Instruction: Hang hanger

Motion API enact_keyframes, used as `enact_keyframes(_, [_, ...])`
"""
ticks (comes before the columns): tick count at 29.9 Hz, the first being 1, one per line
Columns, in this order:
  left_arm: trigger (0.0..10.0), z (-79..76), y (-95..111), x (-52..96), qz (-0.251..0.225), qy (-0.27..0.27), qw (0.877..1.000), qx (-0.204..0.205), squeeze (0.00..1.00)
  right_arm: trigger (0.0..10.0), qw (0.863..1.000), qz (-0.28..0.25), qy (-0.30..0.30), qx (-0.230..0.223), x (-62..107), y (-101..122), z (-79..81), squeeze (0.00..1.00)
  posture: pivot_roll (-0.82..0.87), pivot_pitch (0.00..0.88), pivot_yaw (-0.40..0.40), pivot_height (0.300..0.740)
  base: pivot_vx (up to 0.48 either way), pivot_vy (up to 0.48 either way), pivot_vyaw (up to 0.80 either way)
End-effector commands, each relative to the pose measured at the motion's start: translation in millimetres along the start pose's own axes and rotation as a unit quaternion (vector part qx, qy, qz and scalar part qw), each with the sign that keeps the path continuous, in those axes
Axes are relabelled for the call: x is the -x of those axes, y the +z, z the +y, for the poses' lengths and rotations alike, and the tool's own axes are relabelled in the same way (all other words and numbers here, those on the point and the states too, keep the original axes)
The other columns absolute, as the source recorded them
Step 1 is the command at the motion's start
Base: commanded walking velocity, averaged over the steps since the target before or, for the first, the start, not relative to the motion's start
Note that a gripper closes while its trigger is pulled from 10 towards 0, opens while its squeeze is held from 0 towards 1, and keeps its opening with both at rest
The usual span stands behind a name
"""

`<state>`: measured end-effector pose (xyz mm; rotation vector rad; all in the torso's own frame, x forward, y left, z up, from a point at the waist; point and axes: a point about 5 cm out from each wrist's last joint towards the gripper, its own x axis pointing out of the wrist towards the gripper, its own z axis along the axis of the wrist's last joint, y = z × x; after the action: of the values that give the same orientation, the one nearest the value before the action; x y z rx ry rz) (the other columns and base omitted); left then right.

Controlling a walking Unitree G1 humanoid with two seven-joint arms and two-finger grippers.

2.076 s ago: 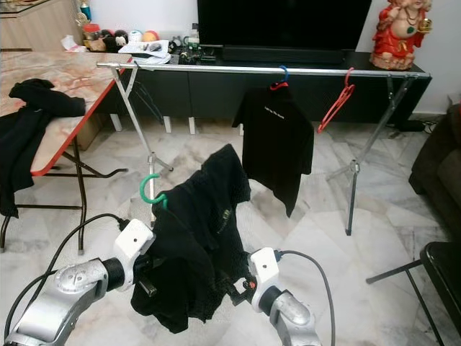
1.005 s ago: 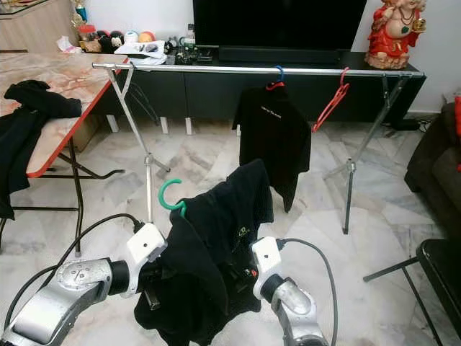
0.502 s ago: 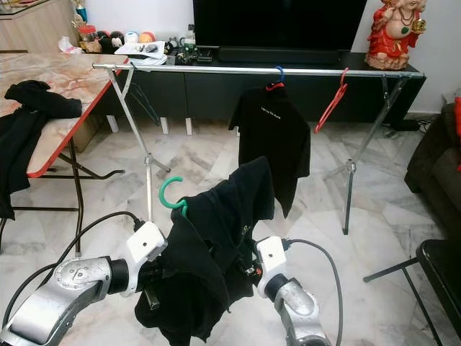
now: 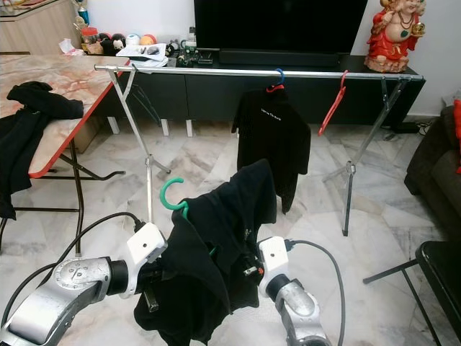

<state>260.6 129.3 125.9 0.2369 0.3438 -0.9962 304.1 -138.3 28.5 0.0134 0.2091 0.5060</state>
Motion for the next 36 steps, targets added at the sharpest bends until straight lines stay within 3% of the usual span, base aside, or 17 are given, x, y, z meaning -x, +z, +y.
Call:
enact_keyframes(1, [10.0,-5.1,12,1.6,-0.018,-0.014,1.0,-0.019,0.0,0.0,1.0,-0.001,-0.005,0.005,-1.0,3,-2.7,0.0,0.17,0.034,-0.031,0.74,0.0,0.0,0.0])
enact_keyframes(7, [10.0,-7.1,5,8.2,0.002,-0.021,0.999,-0.025,0.0,0.0,1.0,-0.002,-0.015,0.007,-0.8,4,-5.6,0.0,0.17,0.036,-0.031,0.74,0.0,0.0,0.0])
enact_keyframes(12, [10.0,1.4,-8,27.2,0.042,-0.005,0.999,-0.031,0.0,0.0,0.999,-0.008,-0.045,0.016,0.5,12,-19.3,0.0,0.18,0.042,-0.035,0.74,0.0,0.0,0.0])
enact_keyframes(17, [10.0,1.1,-13,29.4,0.055,-0.005,0.998,-0.03,0.0,0.0,0.998,-0.015,-0.058,0.02,1.4,18,-27.0,0.0,0.17,0.043,-0.035,0.74,0.0,0.0,0.0])
enact_keyframes(19, [10.0,2.8,-28,34.4,0.106,-0.005,0.993,-0.049,0.0,0.0,0.997,-0.018,-0.069,0.025,2.6,22,-33.9,0.0,0.17,0.043,-0.036,0.74,0.0,0.0,0.0])
enact_keyframes(23, [10.0,5.8,-43,43.4,0.158,-0.01,0.985,-0.071,0.0,0.0,0.996,-0.018,-0.077,0.029,4.6,25,-39.8,0.0,0.17,0.044,-0.037,0.74,0.0,0.0,0.0])
enact_keyframes(24, [10.0,6.6,-47,52.0,0.177,-0.02,0.981,-0.077,0.0,0.0,0.996,-0.016,-0.083,0.032,6.5,26,-44.1,0.0,0.17,0.045,-0.038,0.74,0.0,0.0,0.0])
enact_keyframes(29, [10.0,6.0,-51,66.3,0.197,-0.048,0.974,-0.102,0.0,0.0,0.995,-0.013,-0.091,0.037,9.3,28,-50.3,0.0,0.17,0.046,-0.04,0.74,0.0,0.0,0.0])
enact_keyframes(30, [10.0,4.9,-53,74.4,0.203,-0.067,0.971,-0.105,0.0,0.0,0.995,-0.012,-0.094,0.038,9.9,29,-52.3,0.0,0.17,0.046,-0.04,0.74,0.0,0.0,0.0])
enact_keyframes(36, [10.0,4.4,-51,83.7,0.203,-0.091,0.968,-0.113,0.0,0.0,0.995,-0.011,-0.096,0.04,9.6,30,-53.5,0.0,0.17,0.049,-0.046,0.74,0.0,0.0,0.0])
